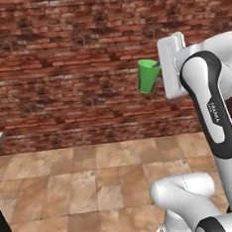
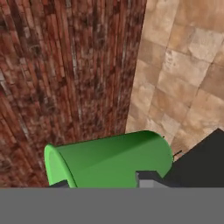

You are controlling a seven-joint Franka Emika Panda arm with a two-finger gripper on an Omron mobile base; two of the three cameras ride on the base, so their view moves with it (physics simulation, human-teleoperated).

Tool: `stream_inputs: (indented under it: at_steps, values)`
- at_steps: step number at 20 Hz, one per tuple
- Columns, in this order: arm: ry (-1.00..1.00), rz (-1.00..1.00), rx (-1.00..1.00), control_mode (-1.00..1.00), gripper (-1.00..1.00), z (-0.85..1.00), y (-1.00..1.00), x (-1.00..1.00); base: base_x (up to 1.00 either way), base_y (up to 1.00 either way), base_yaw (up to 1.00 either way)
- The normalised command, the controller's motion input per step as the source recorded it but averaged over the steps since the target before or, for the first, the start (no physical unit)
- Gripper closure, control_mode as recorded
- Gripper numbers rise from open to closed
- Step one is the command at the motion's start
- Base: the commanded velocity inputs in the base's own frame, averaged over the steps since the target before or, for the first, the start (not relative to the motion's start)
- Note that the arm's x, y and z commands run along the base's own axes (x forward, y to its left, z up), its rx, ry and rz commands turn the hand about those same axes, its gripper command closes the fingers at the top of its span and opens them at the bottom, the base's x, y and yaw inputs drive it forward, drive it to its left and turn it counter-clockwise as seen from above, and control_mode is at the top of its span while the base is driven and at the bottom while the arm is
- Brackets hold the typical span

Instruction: There is a tray on the dining counter. Grab the cup, mug, and pitcher and place them on the tray. The pitcher may be placed next to the tray if it cannot fit the tray.

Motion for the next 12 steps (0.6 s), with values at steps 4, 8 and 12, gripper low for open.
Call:
stream_inputs:
  at_steps: [4,8,12]
  values:
    - [0.00,0.00,0.00,1.00,1.00,0.00,0.00,0.00,1.00,-0.37,0.16]
    - [0.00,0.00,0.00,1.00,1.00,0.00,0.00,0.00,1.00,-0.26,0.21]
    - [0.00,0.00,0.00,1.00,1.00,0.00,0.00,0.00,1.00,-0.19,0.26]
